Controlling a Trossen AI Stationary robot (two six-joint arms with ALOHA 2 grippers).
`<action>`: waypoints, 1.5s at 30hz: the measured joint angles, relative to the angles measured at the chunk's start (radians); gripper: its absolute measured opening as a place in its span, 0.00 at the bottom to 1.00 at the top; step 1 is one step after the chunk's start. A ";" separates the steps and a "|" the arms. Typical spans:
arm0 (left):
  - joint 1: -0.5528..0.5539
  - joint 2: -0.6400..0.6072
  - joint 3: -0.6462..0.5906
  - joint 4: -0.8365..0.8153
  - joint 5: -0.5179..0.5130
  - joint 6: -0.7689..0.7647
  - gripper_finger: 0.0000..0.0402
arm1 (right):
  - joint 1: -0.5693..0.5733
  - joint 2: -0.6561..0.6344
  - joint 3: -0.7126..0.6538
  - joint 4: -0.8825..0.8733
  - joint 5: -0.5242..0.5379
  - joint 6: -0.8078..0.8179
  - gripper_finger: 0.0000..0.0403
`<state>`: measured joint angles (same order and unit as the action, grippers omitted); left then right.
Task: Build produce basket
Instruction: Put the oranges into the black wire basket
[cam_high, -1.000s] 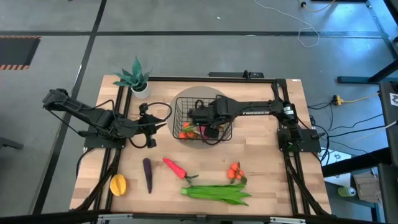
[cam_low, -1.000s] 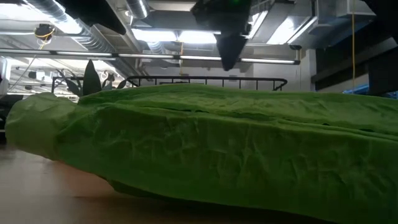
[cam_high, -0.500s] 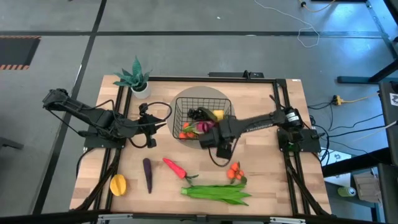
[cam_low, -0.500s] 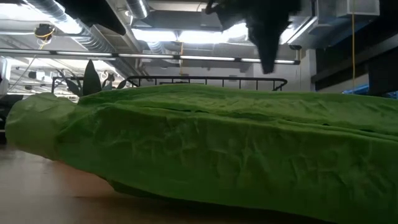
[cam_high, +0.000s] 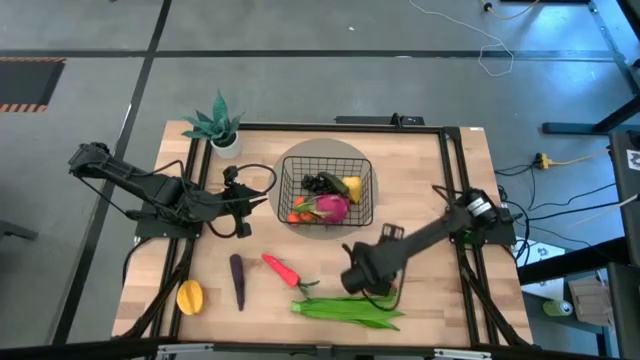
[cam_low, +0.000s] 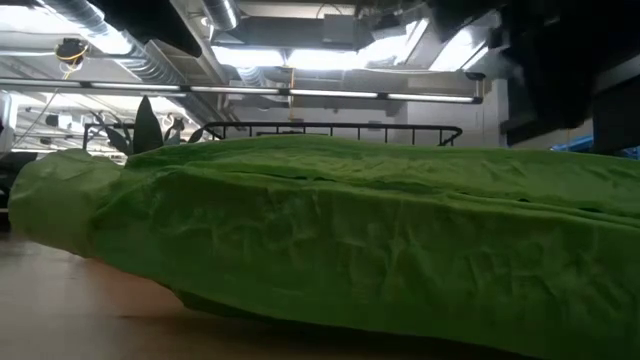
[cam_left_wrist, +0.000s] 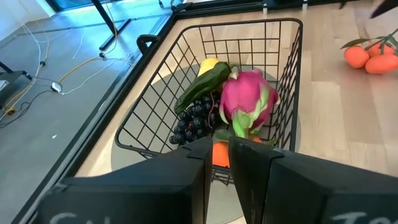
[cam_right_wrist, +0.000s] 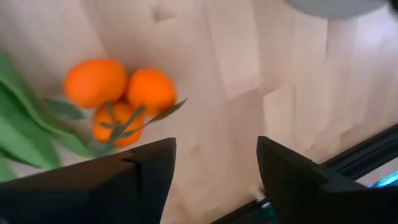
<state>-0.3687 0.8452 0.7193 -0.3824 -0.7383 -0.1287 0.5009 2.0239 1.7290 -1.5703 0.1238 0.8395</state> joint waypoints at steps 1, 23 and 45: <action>0.000 0.000 0.000 0.000 0.000 0.000 0.11 | 0.019 0.000 0.000 0.000 -0.002 0.036 0.53; 0.000 0.000 0.000 0.001 0.000 -0.023 0.11 | 0.192 0.002 0.000 0.198 0.092 0.674 0.53; 0.000 0.000 0.000 0.001 0.000 -0.022 0.11 | 0.191 0.118 0.000 0.189 -0.064 0.705 0.53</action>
<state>-0.3688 0.8452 0.7193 -0.3817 -0.7383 -0.1509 0.6922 2.1415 1.7287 -1.3811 0.0600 1.5446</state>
